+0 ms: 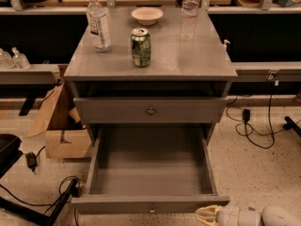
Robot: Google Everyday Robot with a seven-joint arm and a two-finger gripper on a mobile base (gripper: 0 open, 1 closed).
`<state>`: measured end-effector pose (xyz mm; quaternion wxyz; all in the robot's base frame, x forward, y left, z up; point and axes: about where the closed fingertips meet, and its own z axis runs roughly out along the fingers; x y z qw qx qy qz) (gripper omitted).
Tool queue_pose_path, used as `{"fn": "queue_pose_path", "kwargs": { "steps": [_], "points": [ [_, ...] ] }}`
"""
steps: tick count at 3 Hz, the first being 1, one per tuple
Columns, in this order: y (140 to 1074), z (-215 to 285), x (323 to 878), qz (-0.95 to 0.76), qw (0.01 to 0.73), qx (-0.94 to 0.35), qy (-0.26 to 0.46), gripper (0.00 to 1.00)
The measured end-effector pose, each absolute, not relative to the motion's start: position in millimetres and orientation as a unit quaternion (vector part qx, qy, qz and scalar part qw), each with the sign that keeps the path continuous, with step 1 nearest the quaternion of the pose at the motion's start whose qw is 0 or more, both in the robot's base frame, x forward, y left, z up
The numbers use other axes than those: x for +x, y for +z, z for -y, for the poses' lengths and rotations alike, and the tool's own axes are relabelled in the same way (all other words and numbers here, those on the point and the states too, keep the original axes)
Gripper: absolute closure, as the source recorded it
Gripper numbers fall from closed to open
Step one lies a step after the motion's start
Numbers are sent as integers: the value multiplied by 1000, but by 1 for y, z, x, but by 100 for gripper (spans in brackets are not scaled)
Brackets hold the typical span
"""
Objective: Close middle drawer
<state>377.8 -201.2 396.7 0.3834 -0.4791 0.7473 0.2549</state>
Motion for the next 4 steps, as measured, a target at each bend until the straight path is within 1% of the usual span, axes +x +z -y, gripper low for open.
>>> {"fn": "queue_pose_path", "kwargs": {
  "steps": [2,3,4],
  "points": [
    [372,188,398,-733,393,-482,276,100],
    [371,186,403,-728,396,-485,278,100],
    [377,182,423,-720,396,-500,275,100]
  ]
}}
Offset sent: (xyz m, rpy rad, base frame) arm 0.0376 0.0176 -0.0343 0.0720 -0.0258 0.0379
